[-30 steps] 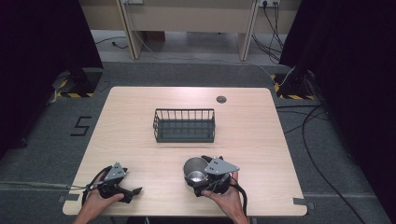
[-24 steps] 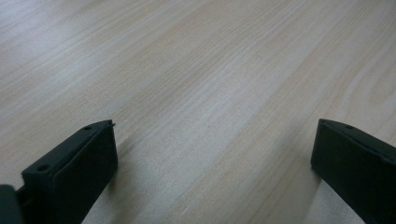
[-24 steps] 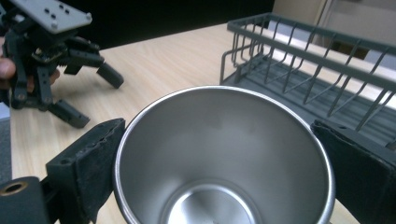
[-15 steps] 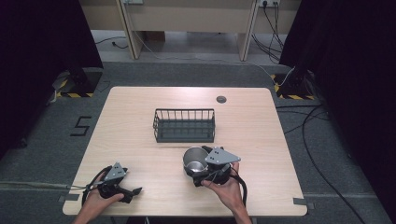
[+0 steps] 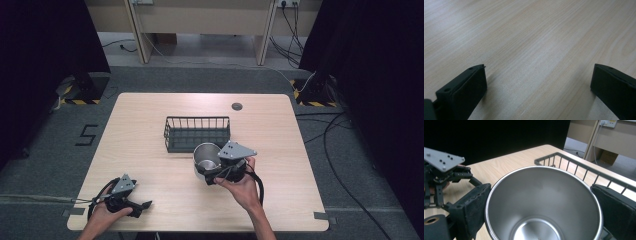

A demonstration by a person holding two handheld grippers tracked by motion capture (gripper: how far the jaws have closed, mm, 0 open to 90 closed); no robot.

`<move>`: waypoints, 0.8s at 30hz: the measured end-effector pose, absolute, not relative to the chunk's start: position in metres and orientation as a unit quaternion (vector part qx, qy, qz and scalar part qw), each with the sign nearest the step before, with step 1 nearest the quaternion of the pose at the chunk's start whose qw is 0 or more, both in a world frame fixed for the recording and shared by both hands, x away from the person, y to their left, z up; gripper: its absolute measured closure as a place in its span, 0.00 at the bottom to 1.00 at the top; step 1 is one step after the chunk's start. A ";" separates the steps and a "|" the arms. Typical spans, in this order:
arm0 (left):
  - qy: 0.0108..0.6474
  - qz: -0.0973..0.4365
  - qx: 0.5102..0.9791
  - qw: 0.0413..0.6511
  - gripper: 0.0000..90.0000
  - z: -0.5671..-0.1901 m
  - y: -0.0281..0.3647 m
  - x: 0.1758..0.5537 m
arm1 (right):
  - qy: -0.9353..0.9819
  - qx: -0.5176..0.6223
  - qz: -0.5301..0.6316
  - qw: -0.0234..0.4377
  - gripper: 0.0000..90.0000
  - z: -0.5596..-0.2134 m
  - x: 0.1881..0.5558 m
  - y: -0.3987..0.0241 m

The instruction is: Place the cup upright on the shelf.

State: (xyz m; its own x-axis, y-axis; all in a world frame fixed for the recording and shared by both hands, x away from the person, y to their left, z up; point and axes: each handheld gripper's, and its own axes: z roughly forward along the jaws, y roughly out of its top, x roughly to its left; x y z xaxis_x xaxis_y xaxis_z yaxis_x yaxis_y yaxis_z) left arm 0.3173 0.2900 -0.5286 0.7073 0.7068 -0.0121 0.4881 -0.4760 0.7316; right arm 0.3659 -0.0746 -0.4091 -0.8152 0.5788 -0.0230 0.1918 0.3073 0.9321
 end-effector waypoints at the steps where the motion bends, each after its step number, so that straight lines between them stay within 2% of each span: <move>1: 0.353 0.147 0.846 0.372 0.00 -0.529 0.290 0.317 | 0.789 0.243 0.534 0.181 0.07 -0.404 0.369 -0.073; 24: 0.354 0.146 0.846 0.371 0.00 -0.528 0.290 0.317 | 0.790 0.253 0.523 0.194 0.07 -0.349 0.420 -0.049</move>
State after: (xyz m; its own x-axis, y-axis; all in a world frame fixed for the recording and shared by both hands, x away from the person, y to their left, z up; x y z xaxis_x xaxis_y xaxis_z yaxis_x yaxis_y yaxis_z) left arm 0.3171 0.2899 -0.5284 0.7064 0.7076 -0.0160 0.4906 -0.4732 0.7317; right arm 0.4204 -0.0490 -0.3494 -0.7968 0.6027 -0.0425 0.1963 0.3249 0.9252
